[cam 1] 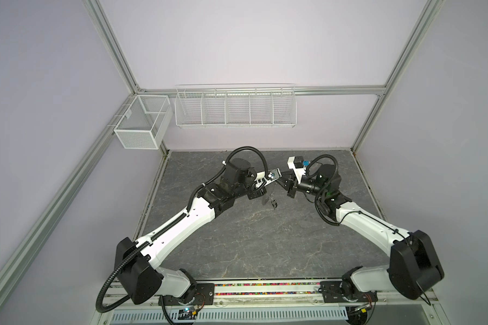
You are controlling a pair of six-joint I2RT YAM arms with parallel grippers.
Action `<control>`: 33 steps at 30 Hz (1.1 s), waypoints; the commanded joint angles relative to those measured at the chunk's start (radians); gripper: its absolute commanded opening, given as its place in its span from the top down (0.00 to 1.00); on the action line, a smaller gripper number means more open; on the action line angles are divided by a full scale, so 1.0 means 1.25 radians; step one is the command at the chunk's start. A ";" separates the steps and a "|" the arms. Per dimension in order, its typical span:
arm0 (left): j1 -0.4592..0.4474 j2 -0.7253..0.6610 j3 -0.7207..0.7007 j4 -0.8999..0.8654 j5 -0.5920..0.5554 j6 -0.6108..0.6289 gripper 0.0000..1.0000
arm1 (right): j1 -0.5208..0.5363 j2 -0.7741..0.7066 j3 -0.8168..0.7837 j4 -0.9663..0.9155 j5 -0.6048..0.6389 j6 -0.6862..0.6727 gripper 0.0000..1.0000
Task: Attach keys to a key ring
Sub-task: Insert the key into the keyring.
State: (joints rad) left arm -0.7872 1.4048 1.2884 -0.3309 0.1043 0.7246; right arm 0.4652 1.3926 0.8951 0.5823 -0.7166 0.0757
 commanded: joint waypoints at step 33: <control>0.131 -0.086 -0.048 0.027 0.341 -0.118 0.68 | -0.022 0.030 0.019 0.097 -0.181 -0.064 0.93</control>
State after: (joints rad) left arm -0.6453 1.3003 1.2358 -0.3042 0.3428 0.5861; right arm 0.4442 1.4235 0.8925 0.6460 -0.8520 0.0181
